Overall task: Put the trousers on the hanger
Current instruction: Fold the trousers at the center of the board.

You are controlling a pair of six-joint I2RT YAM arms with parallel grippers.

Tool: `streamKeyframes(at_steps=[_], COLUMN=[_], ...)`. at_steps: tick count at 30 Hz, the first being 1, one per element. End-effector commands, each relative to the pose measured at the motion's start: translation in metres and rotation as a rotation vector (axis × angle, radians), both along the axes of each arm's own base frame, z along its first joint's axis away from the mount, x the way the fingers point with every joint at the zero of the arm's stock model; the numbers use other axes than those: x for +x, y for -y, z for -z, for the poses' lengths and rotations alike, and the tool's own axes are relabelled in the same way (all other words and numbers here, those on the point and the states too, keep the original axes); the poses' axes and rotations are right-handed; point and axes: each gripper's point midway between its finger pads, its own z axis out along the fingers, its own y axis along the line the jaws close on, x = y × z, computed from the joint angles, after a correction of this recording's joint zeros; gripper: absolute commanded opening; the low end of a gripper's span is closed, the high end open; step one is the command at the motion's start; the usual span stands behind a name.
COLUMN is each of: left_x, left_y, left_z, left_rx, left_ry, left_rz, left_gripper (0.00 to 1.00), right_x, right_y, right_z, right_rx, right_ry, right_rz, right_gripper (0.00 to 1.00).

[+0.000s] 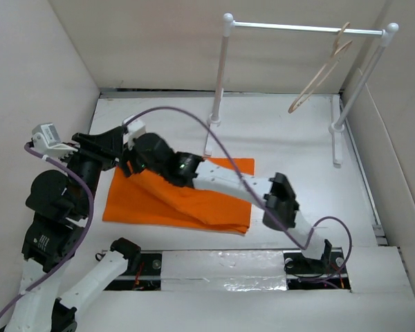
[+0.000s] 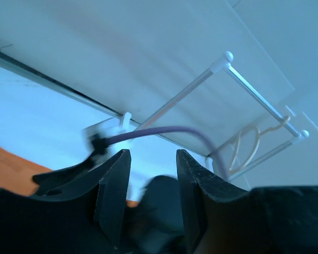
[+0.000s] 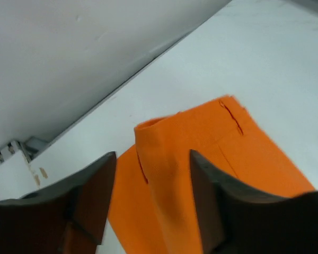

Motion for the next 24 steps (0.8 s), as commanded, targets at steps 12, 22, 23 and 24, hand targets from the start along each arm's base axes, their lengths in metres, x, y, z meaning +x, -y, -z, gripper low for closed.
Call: streamKeyframes(at_steps=[12, 22, 23, 24], left_x=[0.024, 0.081, 0.077, 0.080], left_y=[0.017, 0.087, 0.090, 0.093], left_z=[0.070, 0.271, 0.298, 0.301], left_rx=[0.049, 0.074, 0.072, 0.031], left_ry=[-0.109, -0.476, -0.535, -0.526], left_rz=[0.023, 0.187, 0.201, 0.202], left_gripper=[0.40, 0.42, 0.42, 0.42], right_x=[-0.055, -0.071, -0.072, -0.071], right_y=[0.086, 0.258, 0.282, 0.295], right_z=[0.018, 0.130, 0.149, 0.159], right_rx=[0.034, -0.039, -0.063, -0.064], right_ry=[0.022, -0.158, -0.171, -0.191], right_rz=[-0.012, 0.274, 0.342, 0.384], right_gripper=[0.54, 0.19, 0.43, 0.54])
